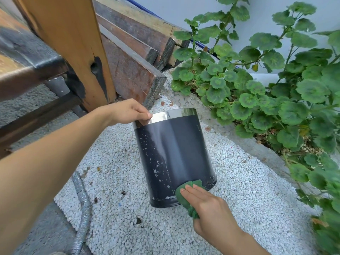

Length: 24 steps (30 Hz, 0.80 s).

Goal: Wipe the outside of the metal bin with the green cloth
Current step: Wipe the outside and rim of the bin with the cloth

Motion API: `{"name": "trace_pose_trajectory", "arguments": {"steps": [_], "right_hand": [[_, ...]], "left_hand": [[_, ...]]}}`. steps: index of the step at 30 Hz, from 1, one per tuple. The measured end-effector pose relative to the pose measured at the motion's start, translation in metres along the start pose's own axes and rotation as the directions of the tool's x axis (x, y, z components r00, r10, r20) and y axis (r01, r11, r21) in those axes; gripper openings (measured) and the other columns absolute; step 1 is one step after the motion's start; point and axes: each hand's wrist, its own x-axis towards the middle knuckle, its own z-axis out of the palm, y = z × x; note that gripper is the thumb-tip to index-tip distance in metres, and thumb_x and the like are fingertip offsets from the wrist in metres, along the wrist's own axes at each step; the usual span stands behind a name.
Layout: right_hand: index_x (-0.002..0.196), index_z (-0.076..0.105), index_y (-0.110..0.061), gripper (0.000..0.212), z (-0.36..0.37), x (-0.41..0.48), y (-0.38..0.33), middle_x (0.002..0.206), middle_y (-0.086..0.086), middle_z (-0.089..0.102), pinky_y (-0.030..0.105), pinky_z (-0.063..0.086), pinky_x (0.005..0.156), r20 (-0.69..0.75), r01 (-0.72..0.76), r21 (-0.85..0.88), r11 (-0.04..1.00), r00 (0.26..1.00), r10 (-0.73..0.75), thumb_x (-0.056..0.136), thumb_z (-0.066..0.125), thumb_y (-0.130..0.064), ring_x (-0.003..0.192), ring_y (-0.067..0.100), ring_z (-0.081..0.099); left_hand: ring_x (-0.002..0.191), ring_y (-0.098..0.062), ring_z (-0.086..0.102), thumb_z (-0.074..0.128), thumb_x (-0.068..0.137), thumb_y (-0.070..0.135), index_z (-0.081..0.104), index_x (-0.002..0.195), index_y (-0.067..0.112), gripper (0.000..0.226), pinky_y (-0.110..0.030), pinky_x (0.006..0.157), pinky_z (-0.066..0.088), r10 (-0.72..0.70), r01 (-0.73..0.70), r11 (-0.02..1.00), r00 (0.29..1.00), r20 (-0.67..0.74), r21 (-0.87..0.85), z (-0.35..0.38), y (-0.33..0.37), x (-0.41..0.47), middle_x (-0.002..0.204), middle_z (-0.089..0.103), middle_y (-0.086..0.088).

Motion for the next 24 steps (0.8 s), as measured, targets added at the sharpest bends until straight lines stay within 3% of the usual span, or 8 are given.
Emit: {"name": "trace_pose_trajectory", "arguments": {"steps": [11, 13, 15, 16, 18, 19, 20, 24], "right_hand": [[0.124, 0.071, -0.023, 0.084, -0.011, -0.023, 0.017, 0.122, -0.013, 0.068, 0.023, 0.055, 0.089, -0.056, 0.017, 0.148, 0.989, 0.998, -0.008, 0.047, 0.068, 0.01, 0.106, 0.006, 0.069], [0.127, 0.067, -0.027, 0.084, -0.021, -0.016, 0.018, 0.119, -0.021, 0.061, 0.008, 0.052, 0.082, -0.106, -0.016, 0.236, 0.972, 0.993, 0.042, 0.054, 0.068, 0.015, 0.094, -0.007, 0.068], [0.127, 0.065, -0.028, 0.085, -0.037, -0.003, 0.02, 0.111, -0.022, 0.058, -0.005, 0.043, 0.073, -0.193, -0.03, 0.301, 0.953, 0.977, 0.092, 0.057, 0.073, 0.019, 0.075, -0.016, 0.063], [0.127, 0.066, -0.027, 0.084, -0.046, 0.006, 0.022, 0.111, -0.019, 0.059, -0.005, 0.043, 0.074, -0.252, -0.023, 0.305, 0.952, 0.962, 0.104, 0.058, 0.076, 0.019, 0.075, -0.01, 0.064], [0.126, 0.068, -0.023, 0.077, -0.065, 0.024, 0.026, 0.118, -0.011, 0.064, 0.007, 0.053, 0.08, -0.389, 0.015, 0.279, 0.96, 0.916, 0.099, 0.061, 0.079, 0.017, 0.088, 0.003, 0.069], [0.127, 0.068, -0.021, 0.074, -0.074, 0.033, 0.028, 0.123, -0.006, 0.065, 0.016, 0.057, 0.083, -0.45, 0.032, 0.258, 0.966, 0.889, 0.09, 0.063, 0.079, 0.015, 0.097, 0.007, 0.069], [0.128, 0.068, -0.019, 0.072, -0.083, 0.042, 0.03, 0.126, -0.002, 0.066, 0.025, 0.058, 0.088, -0.501, 0.043, 0.239, 0.97, 0.861, 0.085, 0.064, 0.078, 0.013, 0.105, 0.009, 0.068], [0.123, 0.071, -0.015, 0.064, -0.105, 0.072, 0.039, 0.127, 0.0, 0.068, 0.027, 0.051, 0.1, -0.628, 0.06, 0.18, 0.982, 0.776, 0.068, 0.064, 0.073, 0.011, 0.117, 0.012, 0.064]], "left_hand": [[0.038, 0.005, 0.039, 0.06, 0.103, 0.025, 0.04, 0.058, 0.016, 0.05, -0.044, 0.099, 0.047, 0.147, -0.198, 0.933, 0.972, 0.184, 0.3, 0.018, 0.122, 0.004, 0.05, 0.033, 0.02], [0.058, 0.009, 0.016, 0.06, 0.103, 0.022, 0.041, 0.059, 0.014, 0.049, -0.047, 0.102, 0.046, 0.156, -0.198, 0.924, 0.976, 0.153, 0.326, 0.023, 0.129, 0.006, 0.074, 0.025, 0.03], [0.08, 0.022, 0.049, 0.061, 0.103, 0.022, 0.045, 0.057, 0.013, 0.049, -0.048, 0.102, 0.046, 0.14, -0.174, 0.934, 0.982, 0.129, 0.312, 0.029, 0.129, 0.011, 0.086, 0.048, 0.032], [0.063, 0.017, 0.063, 0.063, 0.102, 0.023, 0.048, 0.053, 0.016, 0.051, -0.043, 0.1, 0.046, 0.133, -0.163, 0.941, 0.984, 0.116, 0.297, 0.032, 0.128, 0.014, 0.072, 0.067, 0.023], [0.077, 0.004, 0.066, 0.065, 0.101, 0.027, 0.054, 0.046, 0.016, 0.057, -0.035, 0.095, 0.045, 0.113, -0.134, 0.953, 0.989, 0.091, 0.27, 0.04, 0.131, 0.018, 0.078, 0.029, 0.03], [0.05, -0.013, 0.058, 0.065, 0.101, 0.028, 0.059, 0.046, 0.017, 0.056, -0.034, 0.095, 0.045, 0.099, -0.121, 0.957, 0.991, 0.095, 0.264, 0.043, 0.132, 0.018, 0.086, 0.066, 0.007], [0.06, -0.008, 0.039, 0.063, 0.101, 0.029, 0.063, 0.049, 0.018, 0.053, -0.035, 0.096, 0.047, 0.094, -0.121, 0.958, 0.989, 0.115, 0.261, 0.046, 0.135, 0.016, 0.051, 0.048, 0.006], [0.096, -0.009, 0.062, 0.048, 0.106, 0.033, 0.079, 0.092, 0.027, 0.035, -0.037, 0.098, 0.043, 0.061, -0.086, 0.982, 0.987, 0.146, 0.166, 0.049, 0.141, 0.015, 0.131, 0.062, -0.009]]}}
